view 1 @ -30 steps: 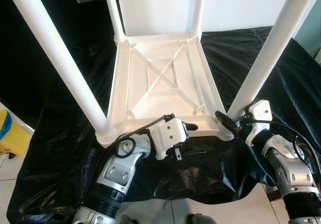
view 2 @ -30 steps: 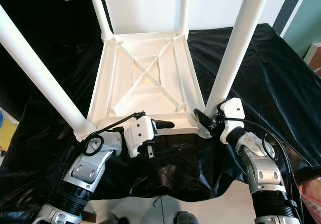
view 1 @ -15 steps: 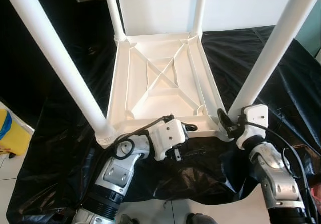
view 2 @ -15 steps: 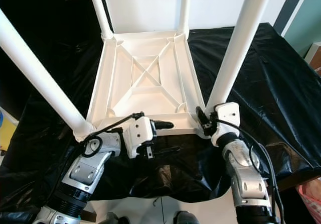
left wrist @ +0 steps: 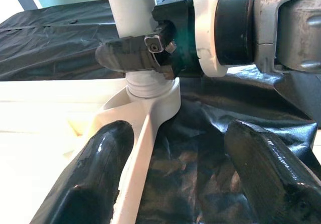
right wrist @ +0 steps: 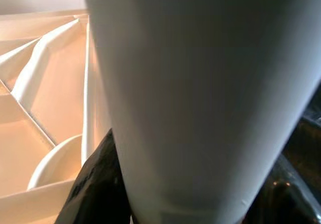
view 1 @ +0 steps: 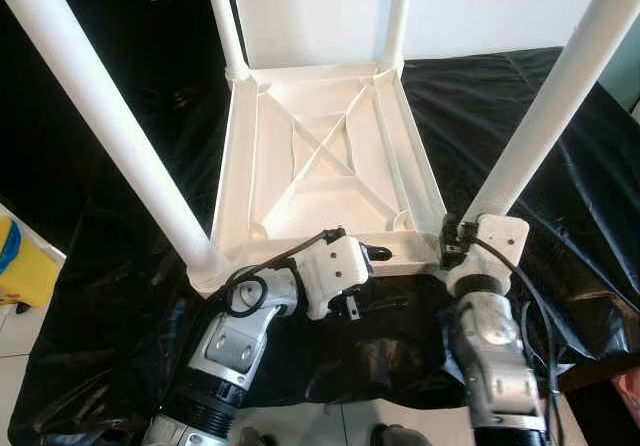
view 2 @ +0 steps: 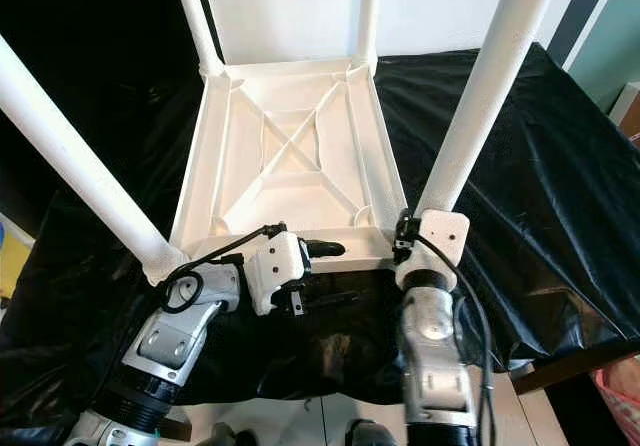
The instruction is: Building children table
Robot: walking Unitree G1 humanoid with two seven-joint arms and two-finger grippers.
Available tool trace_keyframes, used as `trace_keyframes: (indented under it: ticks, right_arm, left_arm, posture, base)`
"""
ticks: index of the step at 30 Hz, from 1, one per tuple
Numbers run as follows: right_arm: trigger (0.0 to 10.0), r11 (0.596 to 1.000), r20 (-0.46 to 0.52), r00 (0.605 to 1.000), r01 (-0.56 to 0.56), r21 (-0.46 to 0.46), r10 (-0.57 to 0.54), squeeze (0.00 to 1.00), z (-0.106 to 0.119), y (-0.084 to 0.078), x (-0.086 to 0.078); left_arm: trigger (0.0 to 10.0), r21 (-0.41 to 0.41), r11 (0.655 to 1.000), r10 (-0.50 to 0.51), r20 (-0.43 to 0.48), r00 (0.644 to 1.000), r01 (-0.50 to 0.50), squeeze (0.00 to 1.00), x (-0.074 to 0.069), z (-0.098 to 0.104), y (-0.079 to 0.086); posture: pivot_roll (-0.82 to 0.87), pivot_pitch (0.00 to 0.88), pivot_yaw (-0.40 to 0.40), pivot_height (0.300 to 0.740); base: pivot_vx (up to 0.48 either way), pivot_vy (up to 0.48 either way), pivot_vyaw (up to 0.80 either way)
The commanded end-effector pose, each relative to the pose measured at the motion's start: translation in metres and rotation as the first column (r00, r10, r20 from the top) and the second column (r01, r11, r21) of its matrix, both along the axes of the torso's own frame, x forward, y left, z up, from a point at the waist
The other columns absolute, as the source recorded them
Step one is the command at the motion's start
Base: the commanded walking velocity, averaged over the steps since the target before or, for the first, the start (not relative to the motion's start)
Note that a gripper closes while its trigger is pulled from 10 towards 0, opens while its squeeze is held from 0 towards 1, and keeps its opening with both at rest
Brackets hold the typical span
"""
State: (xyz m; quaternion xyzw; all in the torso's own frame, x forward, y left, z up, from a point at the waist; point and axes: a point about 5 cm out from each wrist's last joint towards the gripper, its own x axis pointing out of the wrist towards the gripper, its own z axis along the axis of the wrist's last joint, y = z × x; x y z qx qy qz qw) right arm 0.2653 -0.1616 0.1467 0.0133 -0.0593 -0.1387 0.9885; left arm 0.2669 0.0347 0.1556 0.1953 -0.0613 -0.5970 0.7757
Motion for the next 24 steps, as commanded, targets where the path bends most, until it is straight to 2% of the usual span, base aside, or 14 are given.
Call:
trace_keyframes:
  ticks: [1, 7, 15, 16, 21, 24]
  right_arm:
    - [10.0, 0.998, -0.082, 0.997, 0.006, 0.07, 0.0, 0.0, -0.016, 0.007, -0.003]
    - [10.0, 0.997, -0.093, 0.995, -0.022, 0.071, 0.028, 0.0, -0.017, 0.014, -0.004]
    - [10.0, 0.999, -0.081, 0.997, -0.01, 0.053, 0.014, 0.0, -0.014, 0.016, -0.004]
    - [10.0, 0.998, -0.049, 0.998, -0.035, 0.051, 0.038, 1.0, -0.01, 0.014, -0.003]
    - [10.0, 0.994, 0.006, 0.995, -0.102, 0.034, 0.101, 1.0, -0.002, 0.009, -0.004]
    - [10.0, 0.986, 0.022, 0.986, -0.168, 0.019, 0.168, 1.0, 0.0, 0.001, -0.004]
  left_arm:
    - [10.0, -0.032, 0.994, 0.11, 0.016, 0.994, -0.109, 0.0, 0.004, 0.0, 0.002]
    - [10.0, -0.029, 0.994, 0.105, 0.018, 0.994, -0.105, 0.0, 0.005, 0.002, 0.003]
    - [10.0, -0.028, 0.994, 0.108, 0.019, 0.994, -0.107, 0.0, 0.005, 0.001, 0.003]
    - [10.0, -0.029, 0.994, 0.109, 0.019, 0.994, -0.109, 0.0, 0.004, 0.001, 0.003]
    - [10.0, -0.033, 0.993, 0.11, 0.021, 0.994, -0.11, 0.0, 0.004, 0.002, 0.002]
    - [10.0, -0.033, 0.993, 0.111, 0.022, 0.994, -0.11, 0.0, 0.004, 0.002, 0.003]
  posture:
    - [-0.17, 0.131, 0.075, 0.74]
    - [-0.17, 0.129, 0.077, 0.74]
    - [-0.17, 0.127, 0.076, 0.74]
    - [-0.17, 0.124, 0.072, 0.74]
    - [-0.16, 0.116, 0.068, 0.74]
    - [-0.17, 0.113, 0.067, 0.74]
  base:
    - [0.0, 0.0, 0.0]
    - [0.0, 0.0, 0.0]
    - [0.0, 0.0, 0.0]
    - [0.0, 0.0, 0.0]
    - [0.0, 0.0, 0.0]
    - [0.0, 0.0, 0.0]
